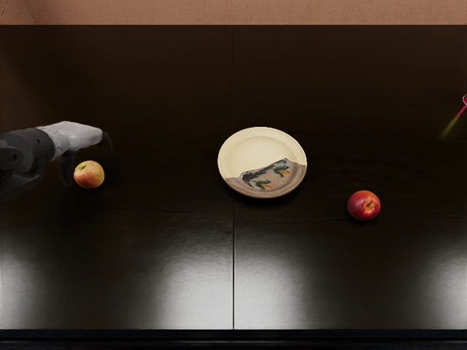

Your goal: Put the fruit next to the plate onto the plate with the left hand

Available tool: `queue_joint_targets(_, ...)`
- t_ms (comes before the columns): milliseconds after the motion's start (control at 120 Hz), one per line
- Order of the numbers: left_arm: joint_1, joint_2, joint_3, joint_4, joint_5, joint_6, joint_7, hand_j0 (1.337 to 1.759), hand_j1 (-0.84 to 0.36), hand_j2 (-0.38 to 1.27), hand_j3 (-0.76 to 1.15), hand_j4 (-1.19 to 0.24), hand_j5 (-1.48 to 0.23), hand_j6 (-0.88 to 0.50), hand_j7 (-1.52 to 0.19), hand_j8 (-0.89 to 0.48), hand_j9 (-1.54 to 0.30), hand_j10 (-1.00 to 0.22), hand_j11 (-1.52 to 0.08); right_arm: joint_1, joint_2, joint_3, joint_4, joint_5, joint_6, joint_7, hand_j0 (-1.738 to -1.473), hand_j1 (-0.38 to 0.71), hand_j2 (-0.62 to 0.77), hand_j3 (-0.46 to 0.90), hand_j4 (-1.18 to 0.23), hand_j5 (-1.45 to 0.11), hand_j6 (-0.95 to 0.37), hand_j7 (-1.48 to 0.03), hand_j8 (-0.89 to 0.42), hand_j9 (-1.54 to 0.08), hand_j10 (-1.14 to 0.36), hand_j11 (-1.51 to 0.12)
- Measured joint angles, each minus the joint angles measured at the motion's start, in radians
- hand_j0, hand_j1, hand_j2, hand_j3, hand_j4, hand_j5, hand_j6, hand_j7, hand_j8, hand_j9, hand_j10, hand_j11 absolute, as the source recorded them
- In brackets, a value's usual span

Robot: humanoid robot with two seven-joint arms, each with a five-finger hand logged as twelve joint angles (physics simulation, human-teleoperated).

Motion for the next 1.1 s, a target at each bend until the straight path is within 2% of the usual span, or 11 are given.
queue_joint_targets(442,0.072,-0.083,-0.011,0.115,0.000,0.003,-0.007,1.658,-0.04,0.07,0.00,-0.33,-0.43,-0.33,-0.43,-0.33,-0.43,-0.33,-0.43,0.000,0.000,0.000,0.000,0.000,0.000,0.000,-1.658,-0.31,-0.01,0.00,-0.03,-0.04,-0.03,-0.04,-0.03,-0.04,-0.03,-0.04)
queue_joint_targets(583,0.097,-0.098,-0.021,0.129,-0.011,0.001,-0.009,1.658,-0.04,0.07,0.00,-0.33,-0.43,-0.33,-0.43,-0.33,-0.43,-0.33,-0.43,0.000,0.000,0.000,0.000,0.000,0.000,0.000,-1.658,-0.31,-0.01,0.00,-0.03,-0.04,-0.03,-0.04,-0.03,-0.04,-0.03,-0.04)
queue_joint_targets(808,0.112,-0.110,-0.031,0.142,-0.045,-0.003,-0.035,1.658,-0.05,0.07,0.00,-0.34,-0.44,-0.34,-0.44,-0.34,-0.44,-0.34,-0.44,0.000,0.000,0.000,0.000,0.000,0.000,0.000,-1.658,-0.31,-0.01,0.00,-0.03,-0.04,-0.03,-0.04,-0.03,-0.04,-0.03,-0.04)
queue_joint_targets(958,0.124,-0.118,-0.031,0.159,-0.042,-0.004,-0.038,1.658,-0.11,0.08,0.00,-0.39,-0.50,-0.39,-0.50,-0.39,-0.50,-0.39,-0.50,0.000,0.000,0.000,0.000,0.000,0.000,0.000,-1.658,-0.31,-0.01,0.00,-0.03,-0.04,-0.03,-0.04,-0.03,-0.04,-0.03,-0.04)
queue_joint_targets(1100,0.131,-0.124,-0.031,0.173,-0.027,-0.003,-0.042,1.658,-0.16,0.09,0.00,-0.42,-0.54,-0.31,-0.67,-0.44,-0.57,-0.44,-0.57,0.000,0.000,0.000,0.000,0.000,0.000,0.000,-1.658,-0.31,-0.01,0.00,-0.03,-0.04,-0.03,-0.04,-0.03,-0.04,-0.03,-0.04)
